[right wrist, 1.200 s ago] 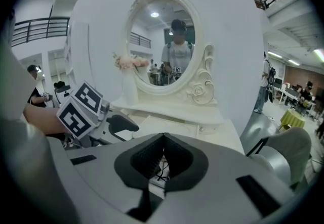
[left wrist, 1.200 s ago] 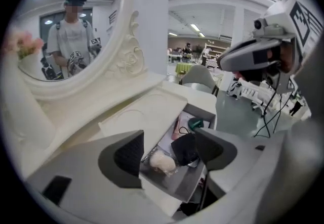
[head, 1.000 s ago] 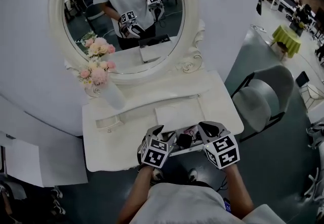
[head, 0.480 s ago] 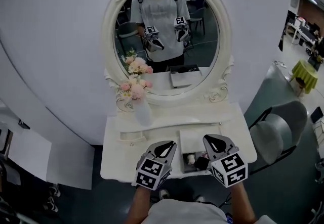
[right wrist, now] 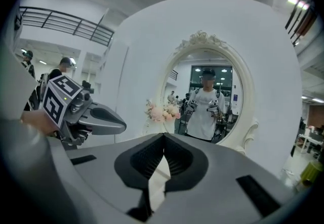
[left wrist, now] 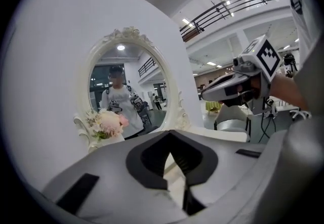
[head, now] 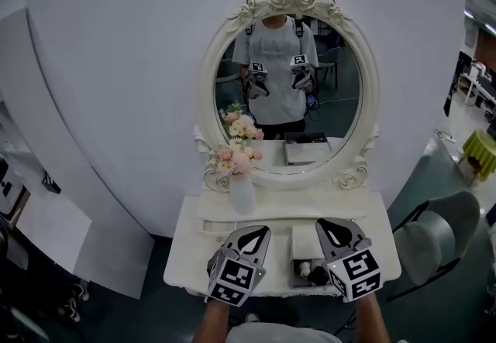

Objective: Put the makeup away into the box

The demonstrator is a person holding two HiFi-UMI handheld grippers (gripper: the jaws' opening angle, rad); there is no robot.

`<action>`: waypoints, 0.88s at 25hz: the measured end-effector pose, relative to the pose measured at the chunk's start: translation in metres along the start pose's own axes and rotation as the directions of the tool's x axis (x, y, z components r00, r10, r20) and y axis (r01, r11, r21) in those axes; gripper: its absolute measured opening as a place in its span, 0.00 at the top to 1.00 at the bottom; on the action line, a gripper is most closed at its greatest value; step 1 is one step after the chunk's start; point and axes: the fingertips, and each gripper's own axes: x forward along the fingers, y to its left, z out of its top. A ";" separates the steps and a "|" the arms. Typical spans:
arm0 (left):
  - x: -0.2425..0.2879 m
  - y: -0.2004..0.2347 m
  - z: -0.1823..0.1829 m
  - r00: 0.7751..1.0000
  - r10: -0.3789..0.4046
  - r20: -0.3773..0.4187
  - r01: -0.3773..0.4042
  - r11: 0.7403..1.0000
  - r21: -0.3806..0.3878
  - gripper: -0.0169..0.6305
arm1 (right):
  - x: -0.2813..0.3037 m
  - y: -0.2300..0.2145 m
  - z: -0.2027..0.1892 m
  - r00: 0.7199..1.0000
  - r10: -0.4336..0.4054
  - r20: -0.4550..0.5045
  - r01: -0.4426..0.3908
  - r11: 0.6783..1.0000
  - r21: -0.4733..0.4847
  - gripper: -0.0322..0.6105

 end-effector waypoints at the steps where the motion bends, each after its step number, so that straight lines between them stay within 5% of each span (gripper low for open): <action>1: -0.002 0.002 0.003 1.000 0.011 0.007 -0.011 1.000 0.010 0.98 | 0.001 0.001 0.002 1.000 0.003 0.002 -0.003 1.000 -0.007 0.95; 22: -0.023 0.026 0.029 0.993 0.094 0.068 -0.096 0.995 0.028 0.98 | 0.002 0.003 0.027 1.000 -0.003 0.028 0.005 0.997 -0.076 0.95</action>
